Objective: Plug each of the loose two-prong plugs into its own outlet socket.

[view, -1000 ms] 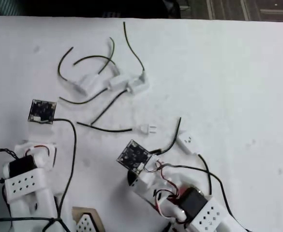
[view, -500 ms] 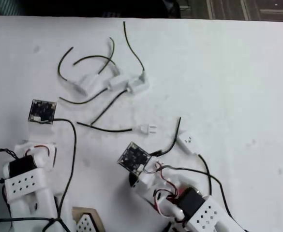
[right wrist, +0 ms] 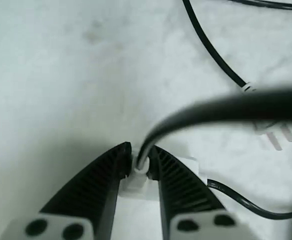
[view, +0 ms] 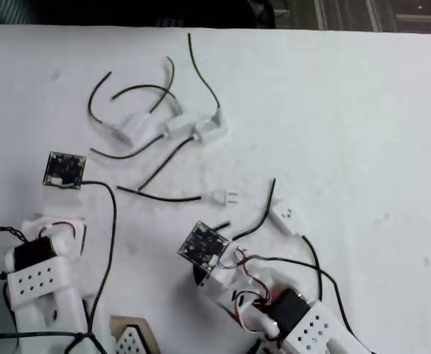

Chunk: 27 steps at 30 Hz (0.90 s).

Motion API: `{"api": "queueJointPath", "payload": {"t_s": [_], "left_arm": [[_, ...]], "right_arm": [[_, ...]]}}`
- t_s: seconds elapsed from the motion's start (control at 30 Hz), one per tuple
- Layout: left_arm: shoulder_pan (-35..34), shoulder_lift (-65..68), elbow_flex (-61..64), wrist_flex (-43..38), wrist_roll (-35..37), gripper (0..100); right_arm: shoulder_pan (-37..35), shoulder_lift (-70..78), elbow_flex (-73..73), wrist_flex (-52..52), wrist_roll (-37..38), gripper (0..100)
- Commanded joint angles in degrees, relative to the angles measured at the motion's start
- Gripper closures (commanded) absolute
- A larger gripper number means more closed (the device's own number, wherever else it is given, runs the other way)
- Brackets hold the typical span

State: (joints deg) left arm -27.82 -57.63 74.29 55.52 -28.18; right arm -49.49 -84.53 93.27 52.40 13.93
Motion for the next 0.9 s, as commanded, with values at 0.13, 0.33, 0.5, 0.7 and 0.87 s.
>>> {"api": "queueJointPath", "payload": {"t_s": [0.13, 0.33, 0.5, 0.7, 0.87], "left_arm": [[-0.2, -0.8, -0.1, -0.8, -0.6, 98], [-0.2, -0.8, -0.1, -0.8, -0.6, 98], [-0.2, -0.8, -0.1, -0.8, -0.6, 98], [-0.2, -0.8, -0.1, -0.8, -0.6, 98], [-0.2, -0.8, -0.1, -0.8, -0.6, 98]], "right_arm": [[5.8, 1.1, -1.1, -1.5, 0.3, 98.2], [6.4, 8.4, -2.4, -1.8, 0.2, 98.2], [6.4, 20.2, -9.1, -4.3, -2.9, 98.2], [6.3, 34.2, -19.4, -6.7, -3.9, 97.6], [6.1, 37.4, -25.8, -2.2, -4.2, 82.2]]}}
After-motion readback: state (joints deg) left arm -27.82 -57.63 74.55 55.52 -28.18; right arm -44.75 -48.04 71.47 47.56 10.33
